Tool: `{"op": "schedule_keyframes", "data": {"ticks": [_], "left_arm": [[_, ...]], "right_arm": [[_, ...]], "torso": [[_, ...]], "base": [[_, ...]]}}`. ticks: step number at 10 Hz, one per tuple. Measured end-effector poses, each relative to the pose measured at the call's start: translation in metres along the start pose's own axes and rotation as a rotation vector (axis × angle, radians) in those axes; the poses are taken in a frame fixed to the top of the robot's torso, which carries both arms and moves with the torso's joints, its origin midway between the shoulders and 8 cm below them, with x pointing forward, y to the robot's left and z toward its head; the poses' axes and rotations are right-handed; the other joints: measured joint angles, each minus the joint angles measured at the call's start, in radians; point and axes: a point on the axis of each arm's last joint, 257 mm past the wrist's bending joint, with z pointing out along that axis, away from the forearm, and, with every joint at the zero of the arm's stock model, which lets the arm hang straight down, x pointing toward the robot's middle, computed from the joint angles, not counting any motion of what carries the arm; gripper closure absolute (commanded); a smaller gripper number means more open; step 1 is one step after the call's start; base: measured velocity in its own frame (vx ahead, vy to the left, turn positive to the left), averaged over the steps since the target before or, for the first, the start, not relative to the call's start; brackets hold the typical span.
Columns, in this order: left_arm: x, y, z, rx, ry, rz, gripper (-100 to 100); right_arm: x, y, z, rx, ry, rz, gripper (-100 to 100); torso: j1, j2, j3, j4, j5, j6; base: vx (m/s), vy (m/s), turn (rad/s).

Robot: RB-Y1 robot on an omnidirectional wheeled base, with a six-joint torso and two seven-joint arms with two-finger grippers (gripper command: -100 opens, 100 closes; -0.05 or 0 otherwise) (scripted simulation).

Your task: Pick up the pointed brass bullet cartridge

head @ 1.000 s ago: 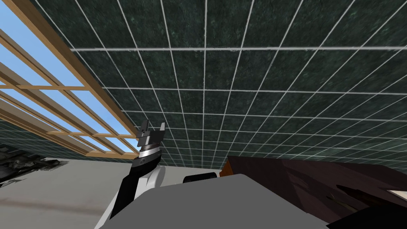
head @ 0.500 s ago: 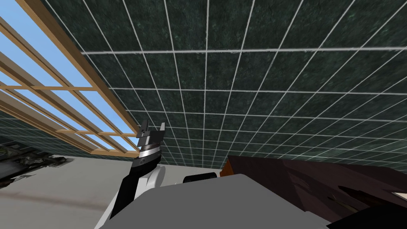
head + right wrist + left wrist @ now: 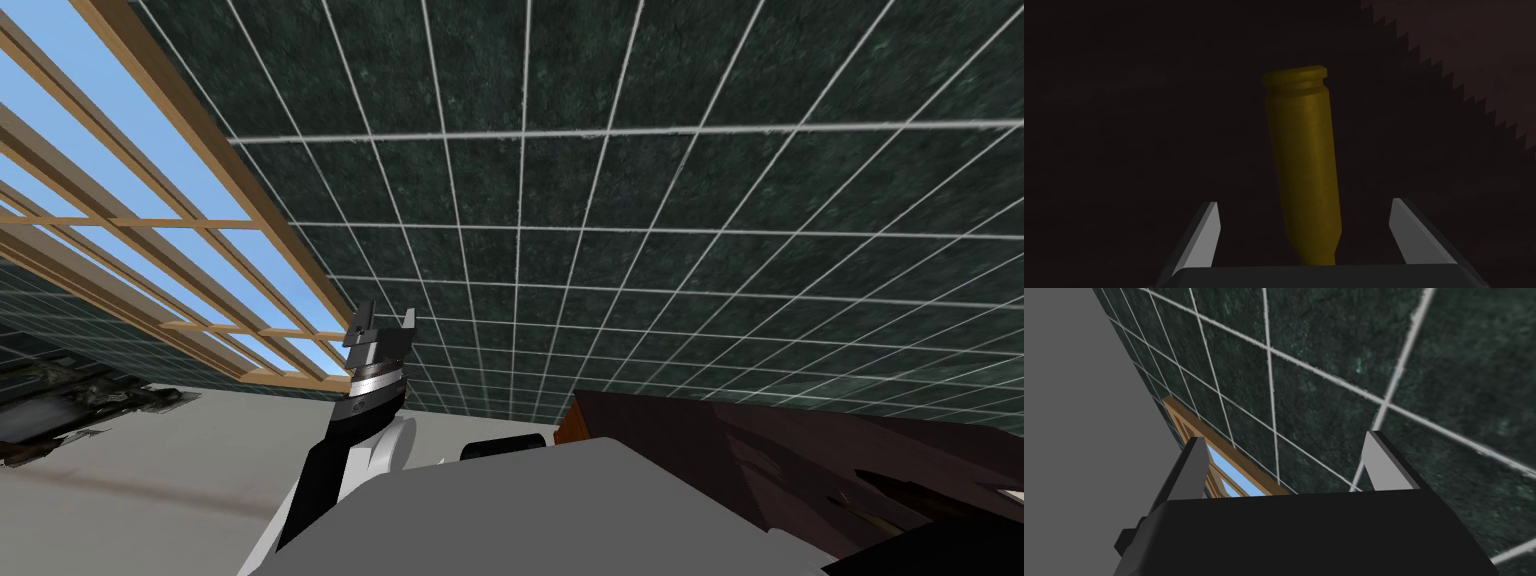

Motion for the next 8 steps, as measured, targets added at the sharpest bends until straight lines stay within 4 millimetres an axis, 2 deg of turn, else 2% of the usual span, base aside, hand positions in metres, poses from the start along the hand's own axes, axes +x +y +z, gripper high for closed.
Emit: {"op": "schedule_keyframes", "data": {"ticks": [4,5,8], "left_arm": [[0.0,0.0,0.0,0.0,0.0,0.0,0],[0.0,0.0,0.0,0.0,0.0,0.0,0],[0.0,0.0,0.0,0.0,0.0,0.0,0]], "right_arm": [[-0.0026,-0.0022,0.0018,0.011,-0.021,0.014,-100],[-0.0028,-0.0022,0.0019,0.011,-0.021,0.01,100],[-0.0026,-0.0018,0.0018,0.01,-0.021,0.009,100]], "torso": [[-0.001,0.0,0.0,0.001,-0.003,-0.001],[-0.001,-0.001,0.0,0.001,-0.003,-0.001],[-0.002,-0.001,0.0,0.001,-0.004,0.0]], "base": [[-0.014,0.008,0.011],[0.0,0.0,0.0],[0.0,0.0,0.0]]}}
